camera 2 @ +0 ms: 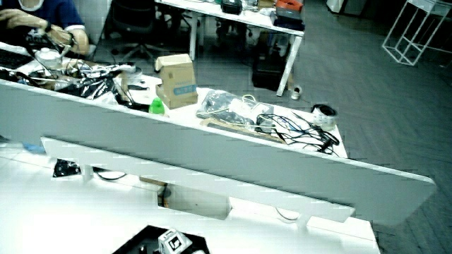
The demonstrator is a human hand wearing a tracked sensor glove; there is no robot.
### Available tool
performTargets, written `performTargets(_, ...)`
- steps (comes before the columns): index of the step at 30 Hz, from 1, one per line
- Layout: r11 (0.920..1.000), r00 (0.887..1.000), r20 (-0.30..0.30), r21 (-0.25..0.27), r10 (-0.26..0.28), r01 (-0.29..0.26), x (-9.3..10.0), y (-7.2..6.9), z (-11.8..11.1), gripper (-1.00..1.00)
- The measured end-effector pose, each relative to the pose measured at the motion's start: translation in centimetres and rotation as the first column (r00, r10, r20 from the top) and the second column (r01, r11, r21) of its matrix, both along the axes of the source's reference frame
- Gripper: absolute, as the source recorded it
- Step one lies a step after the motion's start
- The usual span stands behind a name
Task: Place teapot into plate
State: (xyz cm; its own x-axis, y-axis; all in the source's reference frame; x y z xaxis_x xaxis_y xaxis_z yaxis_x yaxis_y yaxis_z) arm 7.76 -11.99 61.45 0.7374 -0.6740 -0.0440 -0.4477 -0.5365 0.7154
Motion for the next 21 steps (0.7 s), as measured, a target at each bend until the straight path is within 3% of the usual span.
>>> performTargets(1,0.9999,1.000,0.011,0.013,0.001,-0.002,-0.2,-0.1,0.2,0.00)
performTargets(9,0.9994,1.000,0.009,-0.021,-0.028,0.028,-1.2,0.0,0.2,0.00)
performTargets(12,0.9992,0.999,0.025,0.003,-0.040,0.040,-1.4,-0.3,-0.2,0.00)
performTargets(19,0.9974,0.999,-0.025,-0.055,-0.048,0.047,-1.5,-0.9,0.0,0.00)
performTargets(21,0.9980,0.999,-0.021,-0.043,-0.048,0.047,-1.5,-1.0,-0.6,0.00)
